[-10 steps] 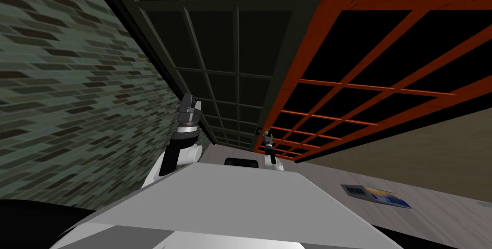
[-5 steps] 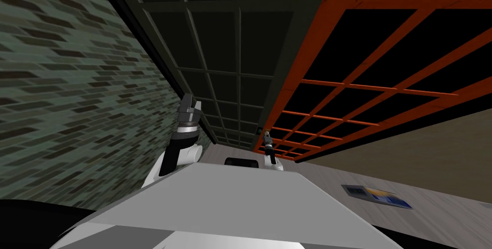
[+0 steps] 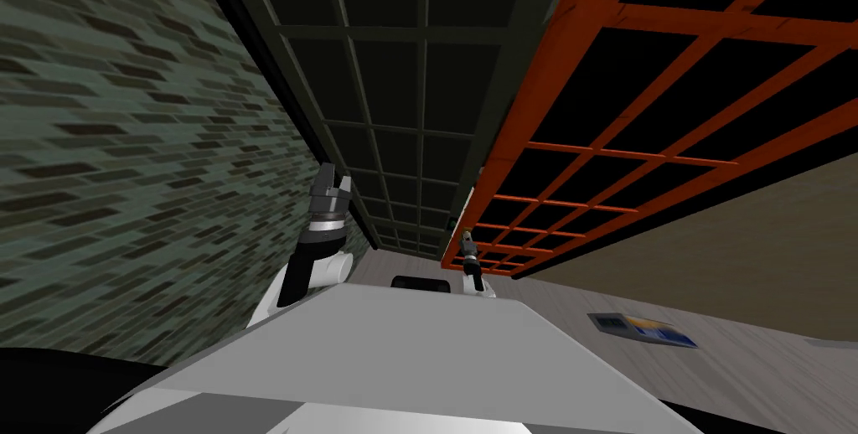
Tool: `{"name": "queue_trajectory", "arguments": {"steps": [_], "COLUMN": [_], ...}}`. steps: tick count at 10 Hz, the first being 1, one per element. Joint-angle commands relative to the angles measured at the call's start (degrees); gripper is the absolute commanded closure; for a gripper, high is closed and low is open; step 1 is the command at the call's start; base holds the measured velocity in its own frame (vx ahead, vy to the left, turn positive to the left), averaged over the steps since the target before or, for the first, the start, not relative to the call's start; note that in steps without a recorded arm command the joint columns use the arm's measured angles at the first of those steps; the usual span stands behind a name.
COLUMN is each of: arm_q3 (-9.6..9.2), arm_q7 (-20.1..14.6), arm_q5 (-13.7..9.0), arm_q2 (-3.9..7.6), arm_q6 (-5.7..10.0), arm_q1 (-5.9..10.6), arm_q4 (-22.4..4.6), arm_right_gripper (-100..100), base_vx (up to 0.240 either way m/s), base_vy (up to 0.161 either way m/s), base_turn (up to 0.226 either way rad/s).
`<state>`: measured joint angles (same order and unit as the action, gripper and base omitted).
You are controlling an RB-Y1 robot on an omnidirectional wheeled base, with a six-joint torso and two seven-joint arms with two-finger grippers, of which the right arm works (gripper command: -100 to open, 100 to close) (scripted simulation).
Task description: Pull the door open
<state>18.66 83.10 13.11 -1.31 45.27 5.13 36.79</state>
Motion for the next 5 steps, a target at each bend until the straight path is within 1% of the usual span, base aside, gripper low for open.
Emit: {"name": "queue_trajectory", "arguments": {"steps": [1,2,3,4,5], "arm_q3": [0.52,0.55,0.55,0.55,0.53], "arm_q7": [0.3,-0.7,-0.7,-0.7,-1.6], "arm_q5": [-0.3,-0.5,-0.5,-0.5,-0.6], "arm_q2": [0.31,0.69,0.69,0.69,0.97], "arm_q6": [0.98,0.87,0.87,0.87,0.81], "arm_q1": [0.78,-0.48,-0.48,-0.48,-1.27], "arm_q4": [-2.9,-3.9,-3.9,-3.9,-4.4], "arm_right_gripper": [100,100,100,100,100], "base_vx": [-0.075,-0.116,-0.133,-0.061,-0.062], "base_vy": [0.015,0.033,0.029,0.016,0.037], "base_turn": [-0.025,-0.026,-0.028,-0.012,-0.016]}}
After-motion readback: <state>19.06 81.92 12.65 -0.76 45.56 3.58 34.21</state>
